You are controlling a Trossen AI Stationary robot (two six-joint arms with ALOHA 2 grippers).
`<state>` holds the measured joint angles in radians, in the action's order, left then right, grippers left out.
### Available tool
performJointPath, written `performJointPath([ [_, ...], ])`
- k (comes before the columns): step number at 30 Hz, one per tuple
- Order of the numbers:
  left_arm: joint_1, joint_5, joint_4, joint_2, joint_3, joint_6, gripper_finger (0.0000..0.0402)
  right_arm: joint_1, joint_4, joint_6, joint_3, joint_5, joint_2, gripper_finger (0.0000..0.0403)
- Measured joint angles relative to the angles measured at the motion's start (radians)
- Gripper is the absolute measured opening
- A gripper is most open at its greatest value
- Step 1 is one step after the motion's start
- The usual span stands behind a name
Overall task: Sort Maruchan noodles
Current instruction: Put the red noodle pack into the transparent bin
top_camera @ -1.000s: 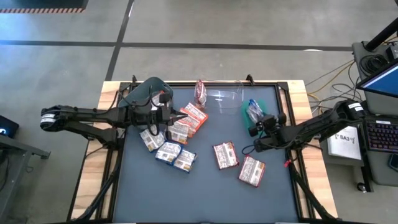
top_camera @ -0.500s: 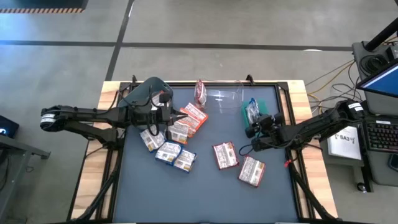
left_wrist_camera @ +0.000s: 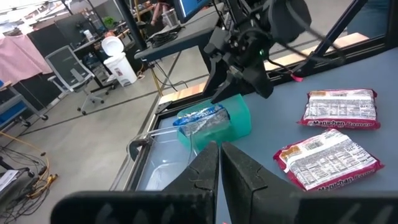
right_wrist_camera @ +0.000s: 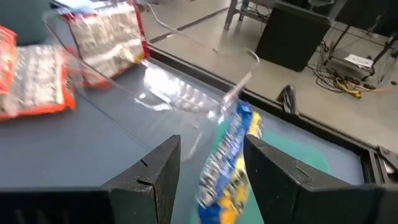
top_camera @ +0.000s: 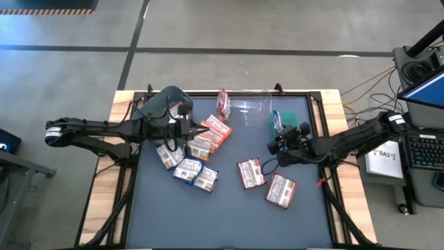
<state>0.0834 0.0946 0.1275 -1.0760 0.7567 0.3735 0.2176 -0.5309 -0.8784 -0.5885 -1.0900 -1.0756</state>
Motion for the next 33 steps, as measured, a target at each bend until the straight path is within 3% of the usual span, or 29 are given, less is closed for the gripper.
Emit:
performJointPath([
  [11, 0.000, -0.002, -0.016, 0.000, -0.005, -0.059, 0.0000, 0.000, -0.038, 0.016, -0.188, 0.158, 0.000, 0.0164],
  [21, 0.000, -0.002, -0.016, 0.000, -0.070, -0.172, 0.0000, 0.087, 0.014, 0.054, -0.189, 0.204, -0.040, 0.0164],
  [33, 0.000, -0.001, -0.019, 0.000, -0.139, -0.304, 0.0000, 0.082, 0.409, 0.392, -0.188, 0.503, -0.179, 0.0164],
])
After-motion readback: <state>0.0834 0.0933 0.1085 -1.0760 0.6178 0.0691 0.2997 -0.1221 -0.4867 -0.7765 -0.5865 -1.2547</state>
